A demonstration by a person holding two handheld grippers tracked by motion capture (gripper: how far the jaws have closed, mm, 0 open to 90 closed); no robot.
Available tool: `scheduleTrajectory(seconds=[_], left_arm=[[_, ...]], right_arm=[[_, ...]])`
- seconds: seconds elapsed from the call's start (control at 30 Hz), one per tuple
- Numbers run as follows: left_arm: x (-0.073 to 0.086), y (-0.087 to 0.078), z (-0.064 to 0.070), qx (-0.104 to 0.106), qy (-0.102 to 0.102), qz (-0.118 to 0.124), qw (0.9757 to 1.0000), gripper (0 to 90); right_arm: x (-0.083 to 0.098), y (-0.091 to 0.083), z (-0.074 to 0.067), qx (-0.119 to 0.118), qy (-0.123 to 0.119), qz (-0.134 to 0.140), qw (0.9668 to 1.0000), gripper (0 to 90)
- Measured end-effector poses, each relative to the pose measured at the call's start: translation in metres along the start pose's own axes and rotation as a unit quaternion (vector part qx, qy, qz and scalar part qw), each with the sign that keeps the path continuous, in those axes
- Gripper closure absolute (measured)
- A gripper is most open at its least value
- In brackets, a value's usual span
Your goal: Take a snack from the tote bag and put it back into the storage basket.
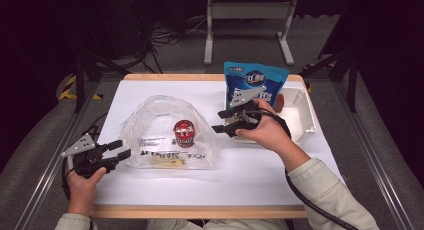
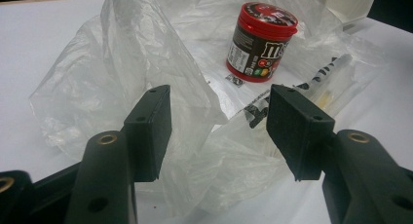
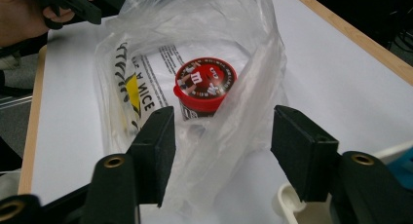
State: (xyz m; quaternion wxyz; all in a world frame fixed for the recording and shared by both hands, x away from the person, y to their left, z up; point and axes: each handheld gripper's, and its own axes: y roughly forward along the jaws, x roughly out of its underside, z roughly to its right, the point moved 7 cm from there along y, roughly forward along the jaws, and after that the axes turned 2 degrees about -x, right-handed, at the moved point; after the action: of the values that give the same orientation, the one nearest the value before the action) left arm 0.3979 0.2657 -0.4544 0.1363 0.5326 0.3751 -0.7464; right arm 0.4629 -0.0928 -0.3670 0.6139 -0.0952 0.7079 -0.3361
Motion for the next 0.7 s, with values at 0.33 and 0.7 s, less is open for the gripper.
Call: scheduleTrajectory(seconds=[0.33,0.7], left_arm=[[0.003,-0.004,0.001,-0.002,-0.008,0.001,1.0000,42.9],[0.004,-0.007,0.003,0.000,-0.003,0.000,1.0000,42.2]], right_arm=[[-0.015,0.022,-0.005,-0.011,-0.009,0.008,0.9999,26.6],[-0.031,0.047,-0.009,-0.020,-0.021,0.013,0.9995,21.1]])
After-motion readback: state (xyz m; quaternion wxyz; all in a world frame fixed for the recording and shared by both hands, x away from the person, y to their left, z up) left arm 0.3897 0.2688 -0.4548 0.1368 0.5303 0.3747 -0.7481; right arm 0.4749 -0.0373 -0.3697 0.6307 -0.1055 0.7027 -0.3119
